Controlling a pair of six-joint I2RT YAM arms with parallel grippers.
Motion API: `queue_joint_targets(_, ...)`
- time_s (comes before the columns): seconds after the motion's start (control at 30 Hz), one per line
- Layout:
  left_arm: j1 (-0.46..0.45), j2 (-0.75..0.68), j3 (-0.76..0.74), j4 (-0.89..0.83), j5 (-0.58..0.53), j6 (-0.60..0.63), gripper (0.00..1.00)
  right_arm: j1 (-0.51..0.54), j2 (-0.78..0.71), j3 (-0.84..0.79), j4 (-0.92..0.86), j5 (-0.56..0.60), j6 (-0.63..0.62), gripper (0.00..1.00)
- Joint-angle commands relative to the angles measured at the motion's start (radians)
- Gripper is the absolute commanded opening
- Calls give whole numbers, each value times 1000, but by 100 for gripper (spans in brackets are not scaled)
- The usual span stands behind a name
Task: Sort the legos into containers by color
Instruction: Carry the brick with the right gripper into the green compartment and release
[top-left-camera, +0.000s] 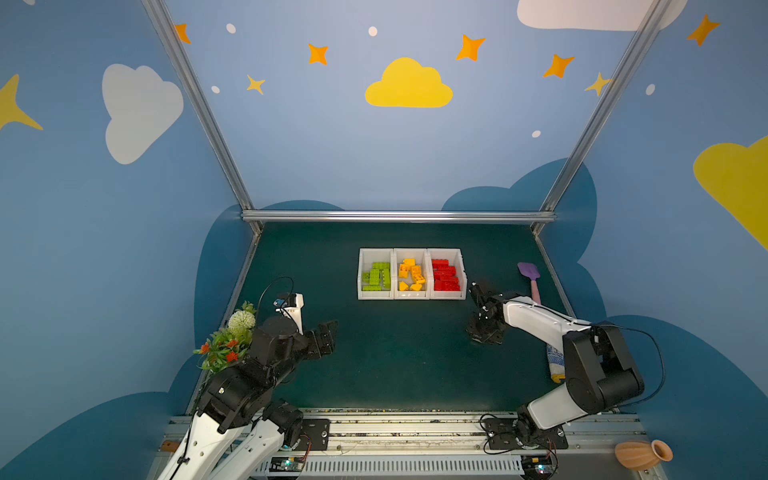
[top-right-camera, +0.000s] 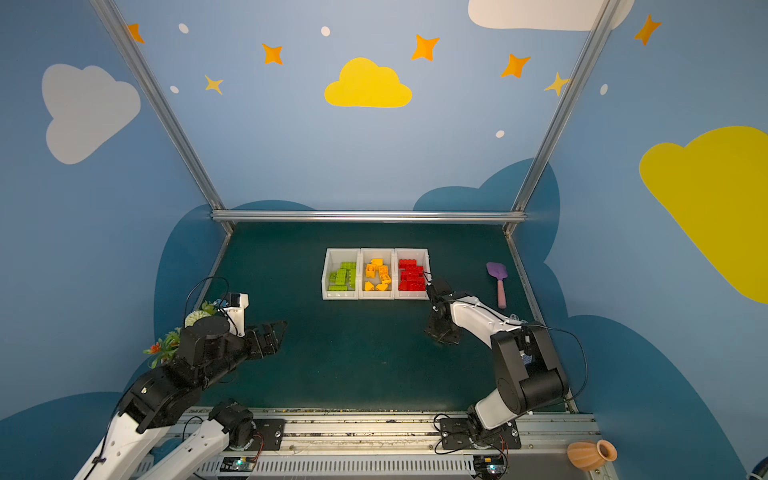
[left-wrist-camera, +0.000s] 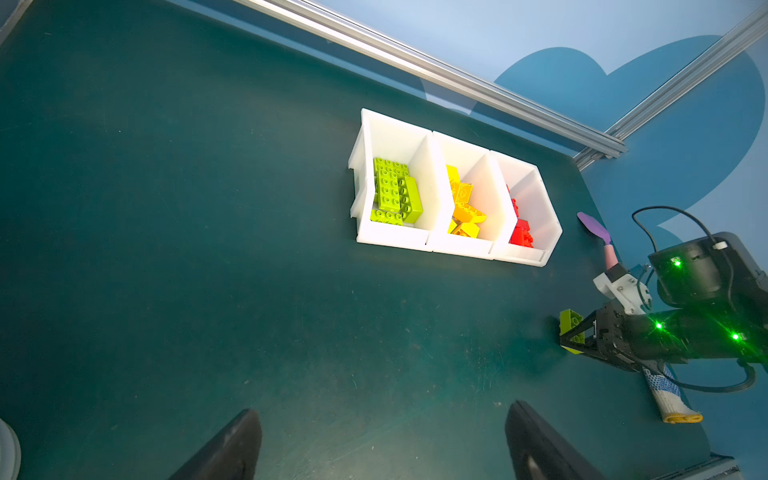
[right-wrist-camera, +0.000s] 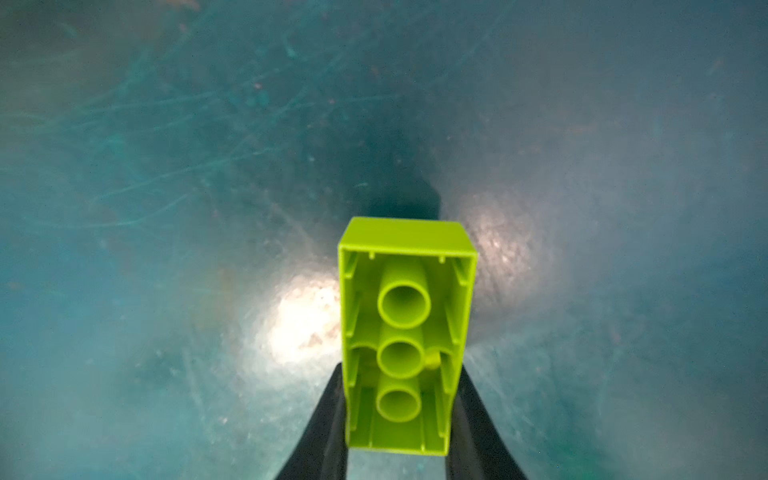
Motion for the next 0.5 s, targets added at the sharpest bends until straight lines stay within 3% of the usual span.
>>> queue_joint_targets(0.0,5,-10,-9,15,1,10,91,40,-25,97,-68,24,-107,19)
queue_joint_targets(0.1,7,-16,-9,10,-15,7,92,71,-29,193,-102,-19,-198,19)
queue_joint_targets(0.27,9,-31,-12,4,-59,-3,94,115,-13,360,-24,-209,-308,20)
queue_joint_targets(0.37,10,-29,-12,5,-70,-9,100,139,85,510,16,-279,-327,21)
queue_joint_targets(0.47,10,-14,-12,0,-68,-8,100,166,228,711,6,-338,-340,21)
